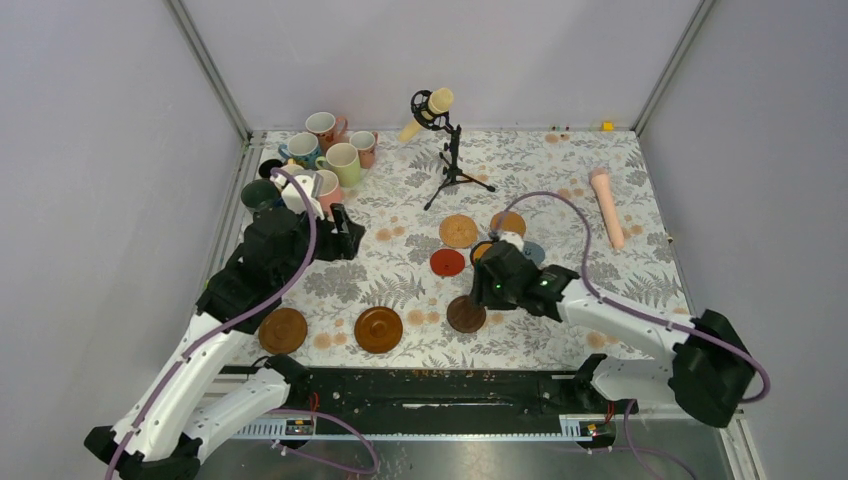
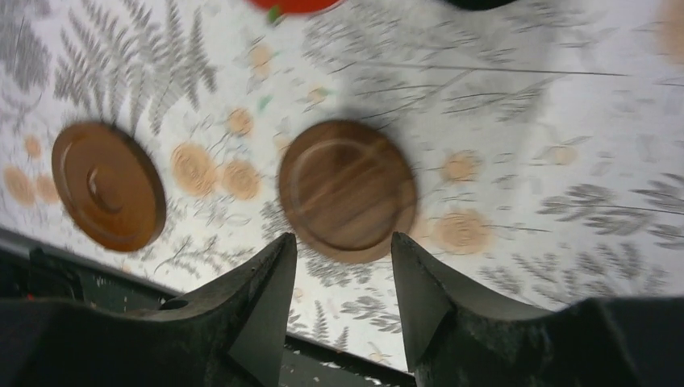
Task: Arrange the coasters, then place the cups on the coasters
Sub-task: Move the coaster to the center of the board.
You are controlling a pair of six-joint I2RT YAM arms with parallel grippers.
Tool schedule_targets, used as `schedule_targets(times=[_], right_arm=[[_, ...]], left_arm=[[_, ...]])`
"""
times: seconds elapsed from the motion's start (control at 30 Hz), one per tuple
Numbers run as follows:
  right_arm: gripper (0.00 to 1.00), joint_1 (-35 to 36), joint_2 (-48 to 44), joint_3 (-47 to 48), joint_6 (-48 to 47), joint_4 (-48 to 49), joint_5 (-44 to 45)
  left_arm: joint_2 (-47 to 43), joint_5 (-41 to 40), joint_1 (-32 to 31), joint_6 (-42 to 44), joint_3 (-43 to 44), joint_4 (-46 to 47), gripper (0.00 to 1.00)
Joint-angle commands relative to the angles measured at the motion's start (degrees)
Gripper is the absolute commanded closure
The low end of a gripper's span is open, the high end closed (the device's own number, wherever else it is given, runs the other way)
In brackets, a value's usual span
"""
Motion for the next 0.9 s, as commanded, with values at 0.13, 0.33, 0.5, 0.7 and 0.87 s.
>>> schedule_targets(times=[0.13,0.33,0.5,0.7,0.87], right_arm=[[0.42,13.58,14.28,14.83,-1.56,-3.61,12.13],[0.41,17.08,23.54,21.23,-1.26,-7.07,14.34],[0.4,19.2,28.71,25.31,-0.46,-13.37,19.38],[0.4,19.45,30.33,24.08,-0.14,-11.26,17.27],[0.41,19.45,32.73,23.85,0.21,-11.09,17.2]], left_arm=[[-3.3,-7.45,-0.14,-1.24,-0.75,2.8,0.33],[-5.24,-9.59,-0.17,-1.24,-1.28,3.11,0.32],[-5.11,-9.42,-0.17,-1.38,-1.12,2.92,0.32],[-5.1,-9.29,-0.17,-1.34,-1.24,3.06,0.32],[-5.13,-9.18,-0.09,-1.36,-1.27,3.11,0.32]])
